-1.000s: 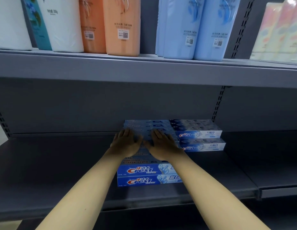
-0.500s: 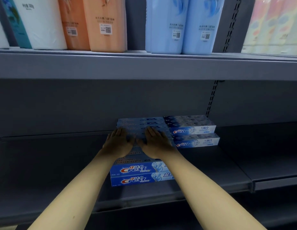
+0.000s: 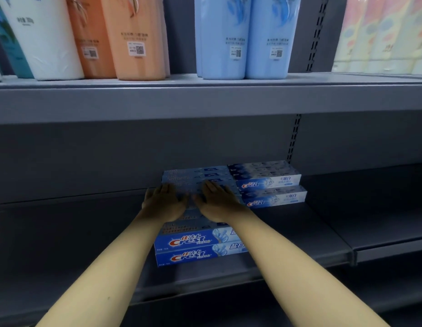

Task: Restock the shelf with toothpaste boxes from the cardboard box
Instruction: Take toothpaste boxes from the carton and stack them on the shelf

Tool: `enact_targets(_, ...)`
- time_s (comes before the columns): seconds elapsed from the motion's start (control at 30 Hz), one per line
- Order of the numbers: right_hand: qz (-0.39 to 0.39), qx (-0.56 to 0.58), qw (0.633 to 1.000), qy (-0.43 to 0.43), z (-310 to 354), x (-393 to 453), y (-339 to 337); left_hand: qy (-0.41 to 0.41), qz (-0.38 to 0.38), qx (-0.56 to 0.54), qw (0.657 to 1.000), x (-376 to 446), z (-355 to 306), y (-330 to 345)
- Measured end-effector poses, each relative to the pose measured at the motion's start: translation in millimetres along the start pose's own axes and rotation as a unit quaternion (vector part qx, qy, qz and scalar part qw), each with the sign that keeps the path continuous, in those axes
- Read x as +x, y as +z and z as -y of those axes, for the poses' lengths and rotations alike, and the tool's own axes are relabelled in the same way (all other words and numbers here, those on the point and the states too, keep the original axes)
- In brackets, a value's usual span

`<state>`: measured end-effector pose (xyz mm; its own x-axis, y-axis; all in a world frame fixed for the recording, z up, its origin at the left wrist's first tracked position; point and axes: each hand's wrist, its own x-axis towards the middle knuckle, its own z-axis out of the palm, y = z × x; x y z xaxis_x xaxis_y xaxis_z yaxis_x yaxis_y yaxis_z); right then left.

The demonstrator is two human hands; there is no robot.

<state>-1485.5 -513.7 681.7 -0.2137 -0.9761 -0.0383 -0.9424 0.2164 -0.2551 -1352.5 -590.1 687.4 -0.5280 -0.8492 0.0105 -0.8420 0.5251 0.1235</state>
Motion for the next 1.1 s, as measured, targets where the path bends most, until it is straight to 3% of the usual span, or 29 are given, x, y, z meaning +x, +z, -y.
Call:
enact_targets(0.33, -0.008, -0.004, 0.996, 0.084, -33, -11, -7, 0.056, 0.029, -0.030, 0.998, -4, -17, 11)
enact_targets(0.73, -0.024, -0.002, 0.998, 0.061, -19, -33, -15, 0.016, 0.016, -0.023, 0.999, -15, -26, 1)
enact_targets(0.93, -0.037, -0.091, 0.995, 0.030, -19, -47, 6, 0.024, 0.008, -0.029, 0.999, -31, -40, 15)
enact_targets(1.1, -0.053, -0.059, 0.996, 0.036, -19, -41, 8, 0.027, -0.017, -0.049, 0.998, -28, -38, 21)
